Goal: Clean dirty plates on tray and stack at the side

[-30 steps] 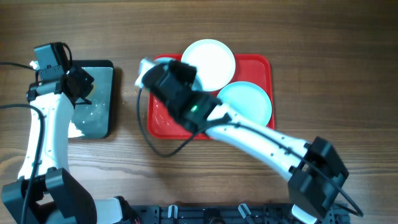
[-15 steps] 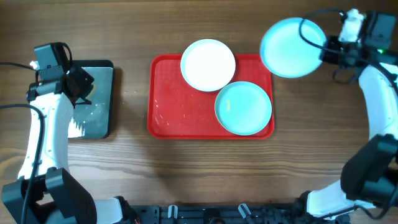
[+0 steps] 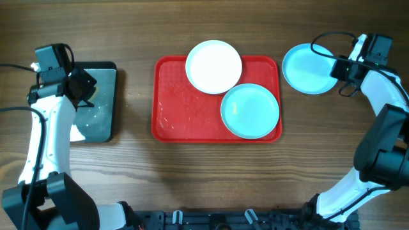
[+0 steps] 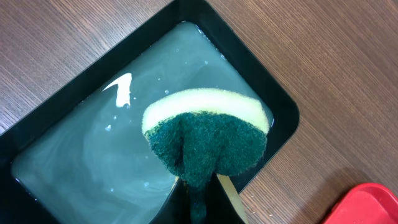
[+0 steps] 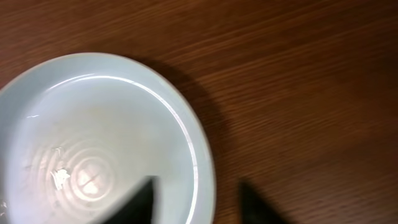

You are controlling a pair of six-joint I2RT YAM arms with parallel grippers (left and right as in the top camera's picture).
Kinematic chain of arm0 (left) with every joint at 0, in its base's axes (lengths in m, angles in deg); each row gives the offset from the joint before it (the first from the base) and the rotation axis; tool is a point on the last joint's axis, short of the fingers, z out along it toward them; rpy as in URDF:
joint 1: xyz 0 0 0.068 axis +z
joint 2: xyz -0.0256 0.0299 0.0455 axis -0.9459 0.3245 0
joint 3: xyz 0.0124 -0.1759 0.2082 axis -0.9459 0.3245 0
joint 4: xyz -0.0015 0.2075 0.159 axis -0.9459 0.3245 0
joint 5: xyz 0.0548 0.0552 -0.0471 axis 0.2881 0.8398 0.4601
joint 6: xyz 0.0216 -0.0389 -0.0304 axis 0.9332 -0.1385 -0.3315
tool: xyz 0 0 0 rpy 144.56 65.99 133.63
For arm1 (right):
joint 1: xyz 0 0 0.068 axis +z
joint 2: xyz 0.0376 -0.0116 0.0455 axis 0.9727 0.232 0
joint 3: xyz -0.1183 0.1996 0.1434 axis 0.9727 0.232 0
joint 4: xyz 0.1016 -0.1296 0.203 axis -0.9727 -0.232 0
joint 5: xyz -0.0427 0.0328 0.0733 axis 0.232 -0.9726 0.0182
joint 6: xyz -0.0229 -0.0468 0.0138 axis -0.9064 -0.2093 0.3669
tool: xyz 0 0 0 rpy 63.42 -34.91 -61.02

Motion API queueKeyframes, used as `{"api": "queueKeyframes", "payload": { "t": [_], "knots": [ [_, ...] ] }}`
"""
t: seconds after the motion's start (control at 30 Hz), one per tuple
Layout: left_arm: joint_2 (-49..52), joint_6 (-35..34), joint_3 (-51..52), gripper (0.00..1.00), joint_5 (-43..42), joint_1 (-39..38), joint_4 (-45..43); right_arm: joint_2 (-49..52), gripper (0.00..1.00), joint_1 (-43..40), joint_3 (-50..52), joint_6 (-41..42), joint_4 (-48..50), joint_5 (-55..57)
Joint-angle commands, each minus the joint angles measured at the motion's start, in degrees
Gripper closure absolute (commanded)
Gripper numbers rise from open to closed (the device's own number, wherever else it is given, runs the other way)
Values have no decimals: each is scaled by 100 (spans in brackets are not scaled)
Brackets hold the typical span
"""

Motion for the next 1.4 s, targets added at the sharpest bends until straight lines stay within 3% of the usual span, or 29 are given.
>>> {"api": "queueKeyframes", "payload": {
  "t": [0.0, 0.1, 0.13, 0.2, 0.3, 0.37, 0.43, 0.5, 0.57, 0.67, 0.77, 0.97, 1.07, 1.17, 1.27, 1.37],
  "knots": [
    [15, -7, -70, 96, -216, 24, -22, 31, 5, 61, -15, 28, -116, -1882],
    [17, 7, -70, 96, -678, 22, -37, -140, 5, 479, -15, 133, 138, -3766],
    [17, 7, -70, 96, -898, 13, -44, -216, 5, 761, -15, 310, 238, -3757],
    [28, 9, -70, 96, -1145, -81, -44, -254, 5, 1506, -13, 660, 442, -3318],
    [37, 9, -70, 96, -1165, -358, -46, -114, 7, 2605, -13, 968, 490, -1390],
    [37, 9, -70, 96, -1161, -590, -46, 107, 14, 3279, -13, 990, 492, -339],
    [37, 7, -70, 96, -1161, -758, -48, 282, 22, 3582, -13, 1130, 551, -50],
    [37, 7, -70, 96, -1163, -863, -46, 496, 31, 3687, -13, 1132, 704, -70],
    [37, 7, -70, 96, -1163, -938, -46, 684, 48, 3724, -13, 1123, 741, -101],
    [37, 7, -70, 96, -1163, -1027, -68, 831, 59, 3724, -13, 1069, 780, -101],
    [37, 7, -70, 96, -1163, -1126, -111, 828, 78, 3738, -26, 1056, 859, -151],
    [39, 4, -70, 96, -1165, -1755, -155, 820, 92, 4100, -297, 144, 337, -1104],
    [76, -15, -70, 96, -1163, -2177, -219, 809, 90, 4350, -348, 146, 203, -1143],
    [243, -39, -70, 96, -1165, -2538, -262, 807, 66, 4454, -348, 192, 225, -1143],
    [597, -195, -70, 96, -1163, -2811, -289, 809, 54, 4452, -348, 160, 470, -1126],
    [811, -328, -70, 96, -1163, -2861, -323, 826, 57, 4452, -348, -286, 903, -1003]
  ]
}}
